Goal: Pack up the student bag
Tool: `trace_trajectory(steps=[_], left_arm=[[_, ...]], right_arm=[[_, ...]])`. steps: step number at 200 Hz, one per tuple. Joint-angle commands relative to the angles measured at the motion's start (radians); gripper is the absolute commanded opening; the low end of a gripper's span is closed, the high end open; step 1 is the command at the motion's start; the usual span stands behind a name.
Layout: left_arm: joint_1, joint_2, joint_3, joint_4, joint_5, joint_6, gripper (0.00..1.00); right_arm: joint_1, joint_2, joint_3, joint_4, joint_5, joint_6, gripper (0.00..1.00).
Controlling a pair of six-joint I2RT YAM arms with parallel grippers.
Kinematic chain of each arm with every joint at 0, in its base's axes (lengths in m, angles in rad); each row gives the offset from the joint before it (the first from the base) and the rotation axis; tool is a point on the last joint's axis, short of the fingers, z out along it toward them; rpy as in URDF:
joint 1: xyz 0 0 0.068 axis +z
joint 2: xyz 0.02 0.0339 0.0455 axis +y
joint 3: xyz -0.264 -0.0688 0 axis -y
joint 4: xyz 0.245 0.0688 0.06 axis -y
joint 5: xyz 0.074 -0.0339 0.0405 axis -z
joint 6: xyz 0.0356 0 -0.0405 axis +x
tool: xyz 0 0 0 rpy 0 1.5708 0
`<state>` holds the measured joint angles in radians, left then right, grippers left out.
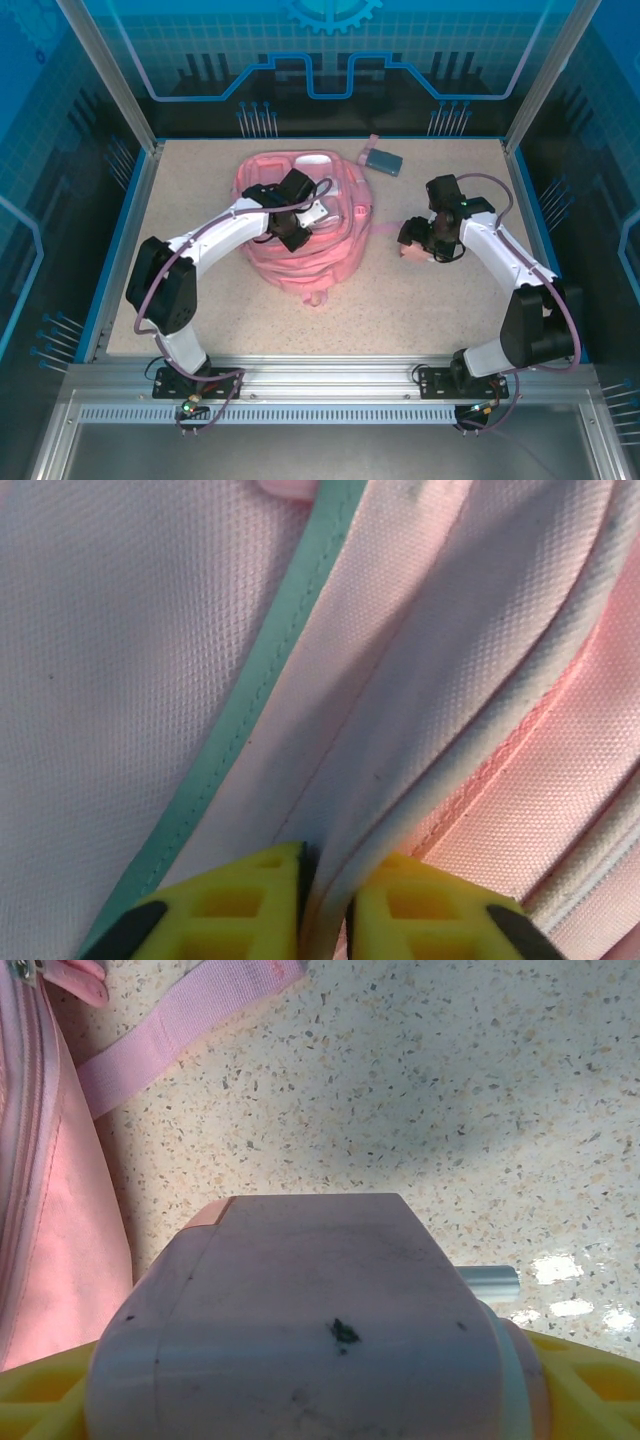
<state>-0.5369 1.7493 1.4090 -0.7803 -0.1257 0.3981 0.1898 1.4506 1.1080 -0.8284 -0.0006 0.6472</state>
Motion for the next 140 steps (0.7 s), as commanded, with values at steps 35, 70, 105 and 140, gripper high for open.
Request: trace_trajectory(steps=[35, 70, 105, 140], left_arm=[[0.005, -0.222, 0.046, 0.113, -0.084, -0.063, 0.00], [0.005, -0.304, 0.146, 0.104, -0.077, -0.150, 0.00], [0.005, -0.264, 0.294, 0.027, -0.078, -0.237, 0.00], [0.005, -0.231, 0.391, -0.014, -0.049, -0.302, 0.00]], right_arm=[[0.056, -0.111, 0.055, 0.004, -0.016, -0.077, 0.71], [0.145, -0.189, 0.125, 0.043, -0.022, -0.165, 0.70], [0.268, -0.208, 0.228, 0.090, -0.035, -0.243, 0.70], [0.399, -0.159, 0.332, 0.125, -0.036, -0.328, 0.69]])
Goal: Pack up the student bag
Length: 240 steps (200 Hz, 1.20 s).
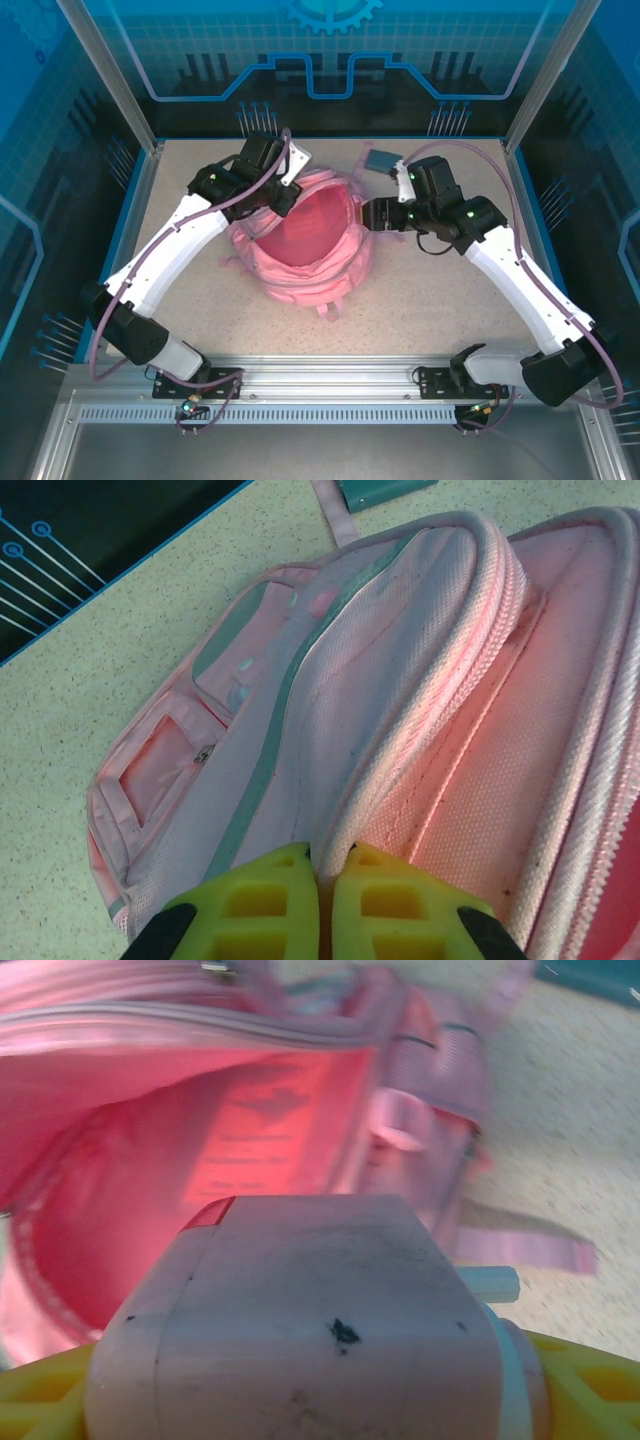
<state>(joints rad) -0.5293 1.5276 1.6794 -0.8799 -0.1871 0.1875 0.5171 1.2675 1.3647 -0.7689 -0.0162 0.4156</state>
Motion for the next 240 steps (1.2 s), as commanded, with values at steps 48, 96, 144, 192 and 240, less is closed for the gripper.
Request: trace_trajectory(steps=[48, 96, 144, 192, 240], left_arm=[[-0.003, 0.022, 0.206, 0.058, 0.048, -0.182, 0.00], [0.004, 0.021, 0.198, 0.064, 0.091, -0.247, 0.00], [0.036, -0.002, 0.152, 0.097, 0.131, -0.352, 0.00], [0.042, -0.010, 0.114, 0.142, 0.156, -0.392, 0.00], [0.042, -0.012, 0.094, 0.164, 0.195, -0.379, 0.00]], right_arm=[[0.165, 0.167, 0.100, 0.196, -0.073, -0.103, 0.66], [0.174, 0.238, -0.085, 0.623, -0.120, -0.018, 0.64], [0.181, 0.333, -0.230, 0.938, -0.105, 0.106, 0.63], [0.192, 0.384, -0.299, 1.075, -0.081, 0.262, 0.61], [0.214, 0.452, -0.282, 1.085, -0.132, 0.318, 0.61]])
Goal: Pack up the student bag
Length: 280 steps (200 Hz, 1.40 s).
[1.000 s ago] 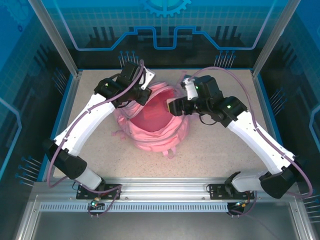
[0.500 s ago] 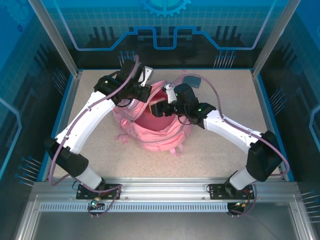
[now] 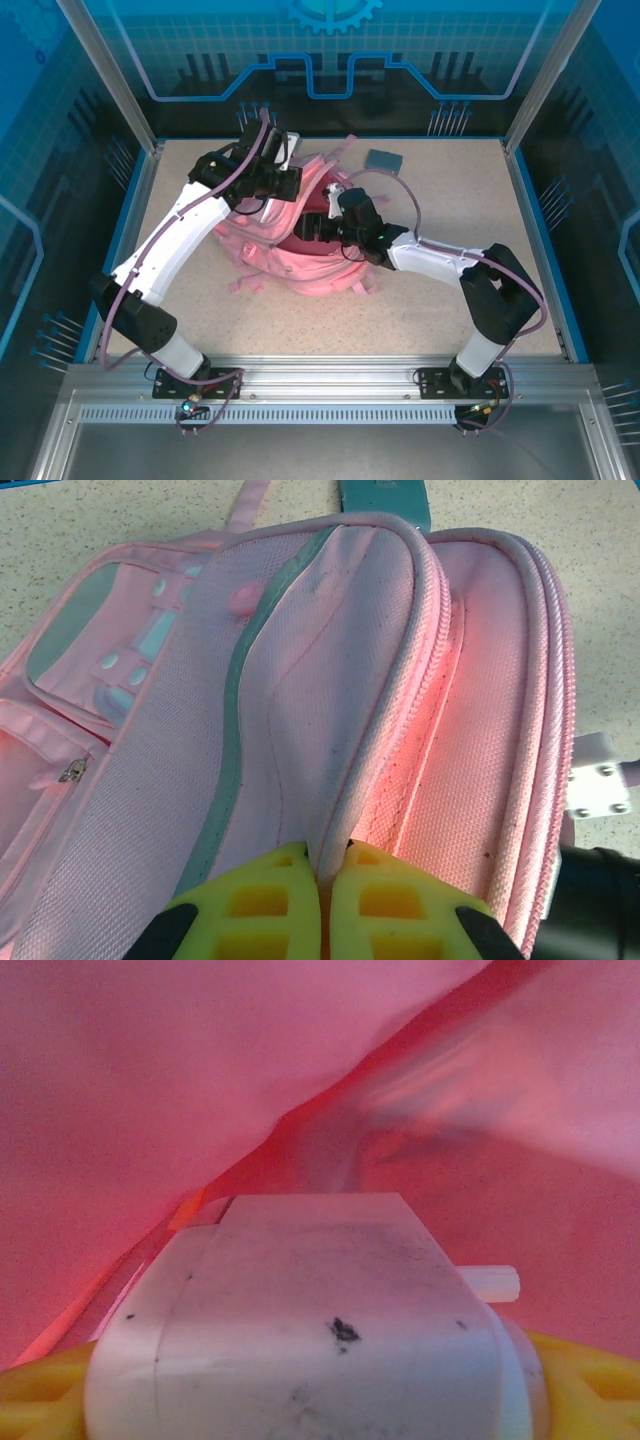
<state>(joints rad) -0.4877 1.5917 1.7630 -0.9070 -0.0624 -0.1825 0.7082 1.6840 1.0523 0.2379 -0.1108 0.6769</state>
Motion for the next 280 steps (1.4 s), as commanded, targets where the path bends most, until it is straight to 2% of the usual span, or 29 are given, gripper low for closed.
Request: trace_trajectory(steps=[1, 36, 85, 98, 114, 133, 188, 213, 241, 280], left_arm=[[0.000, -0.077, 0.009, 0.193, 0.072, -0.008, 0.00], [0.000, -0.099, -0.019, 0.204, 0.139, -0.006, 0.00], [0.000, -0.130, -0.061, 0.221, 0.134, -0.011, 0.00], [0.001, -0.137, -0.072, 0.225, 0.128, -0.009, 0.00], [0.001, -0.142, -0.086, 0.226, 0.114, -0.006, 0.00], [0.008, -0.152, -0.109, 0.228, 0.108, -0.005, 0.00], [0.034, -0.189, -0.165, 0.233, 0.112, -0.005, 0.00], [0.042, -0.204, -0.187, 0.235, 0.120, -0.001, 0.00], [0.049, -0.213, -0.206, 0.241, 0.133, -0.001, 0.00], [0.052, -0.224, -0.229, 0.246, 0.142, 0.004, 0.00]], right_arm=[[0.023, 0.039, 0.031, 0.080, -0.039, 0.058, 0.61], [0.023, 0.143, 0.112, 0.087, -0.105, 0.124, 0.61], [0.039, 0.281, 0.228, 0.087, -0.156, 0.224, 0.64], [0.043, 0.316, 0.251, 0.089, -0.196, 0.251, 0.69], [0.043, 0.334, 0.265, 0.087, -0.238, 0.276, 0.78], [0.037, 0.316, 0.259, 0.087, -0.260, 0.278, 0.86], [0.002, 0.177, 0.163, -0.011, -0.226, 0.214, 0.88], [-0.003, 0.104, 0.130, -0.085, -0.168, 0.175, 0.92], [-0.009, 0.054, 0.095, -0.094, -0.150, 0.158, 0.97], [-0.013, 0.004, 0.072, -0.169, -0.122, 0.167, 0.89]])
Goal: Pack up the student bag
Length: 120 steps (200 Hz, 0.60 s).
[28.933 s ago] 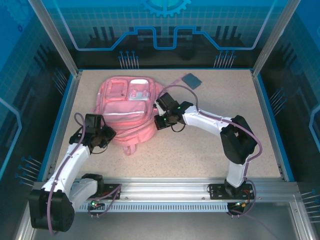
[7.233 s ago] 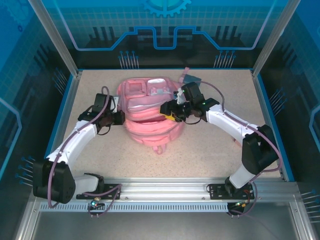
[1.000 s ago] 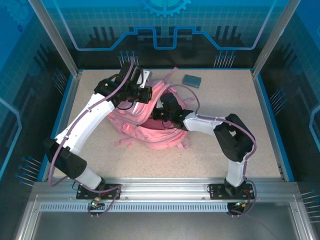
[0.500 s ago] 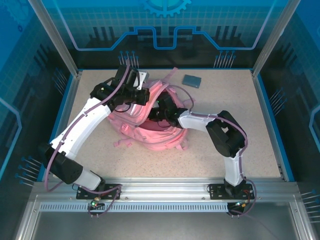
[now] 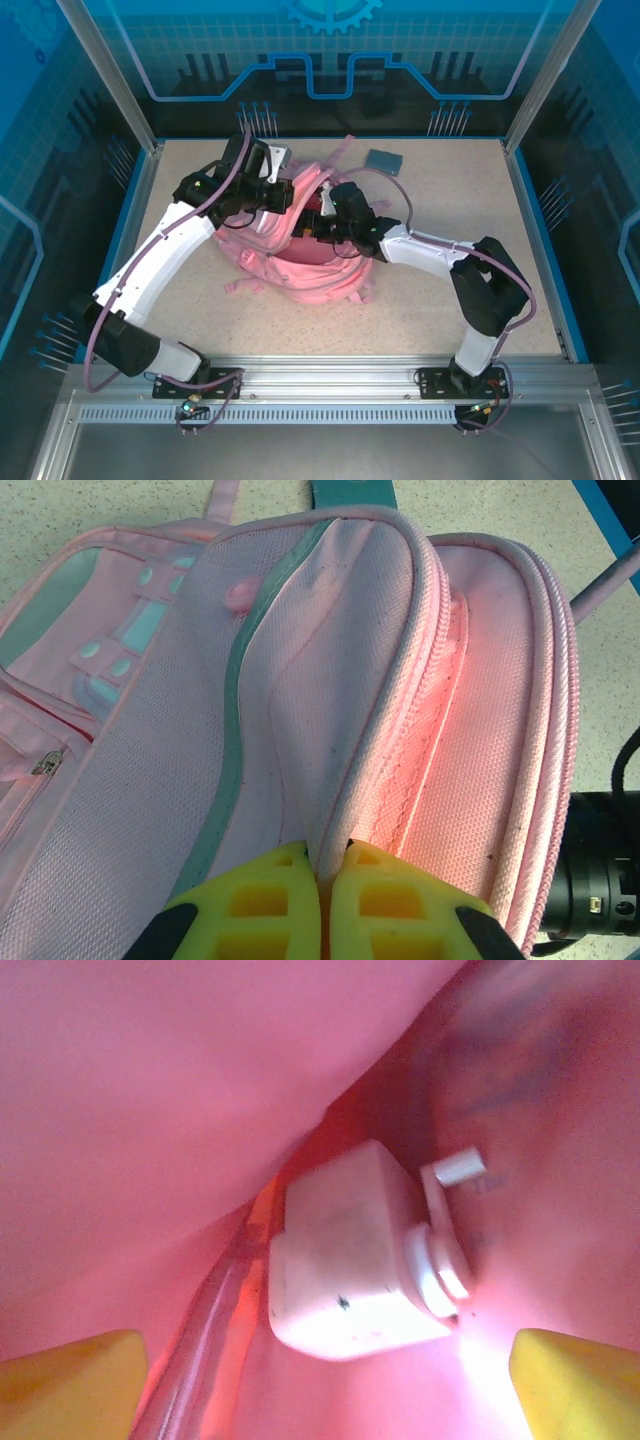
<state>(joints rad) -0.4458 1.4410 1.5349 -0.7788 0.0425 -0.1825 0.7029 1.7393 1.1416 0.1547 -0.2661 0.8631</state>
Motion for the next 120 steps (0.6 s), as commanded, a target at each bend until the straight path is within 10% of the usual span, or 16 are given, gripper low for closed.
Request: trace_trajectory(steps=[1, 89, 120], left_arm=[[0.009, -0.074, -0.002, 0.118, 0.038, 0.004, 0.00], [0.025, -0.090, -0.112, 0.153, -0.078, -0.036, 0.00], [0.021, -0.082, -0.149, 0.237, 0.085, -0.043, 0.00]], right_arm=[[-0.007, -0.052, -0.017, -0.092, 0.034, -0.020, 0.89], [0.003, -0.356, -0.108, -0.398, 0.307, -0.021, 0.76], [-0.015, -0.443, -0.082, -0.567, 0.435, -0.076, 0.82]])
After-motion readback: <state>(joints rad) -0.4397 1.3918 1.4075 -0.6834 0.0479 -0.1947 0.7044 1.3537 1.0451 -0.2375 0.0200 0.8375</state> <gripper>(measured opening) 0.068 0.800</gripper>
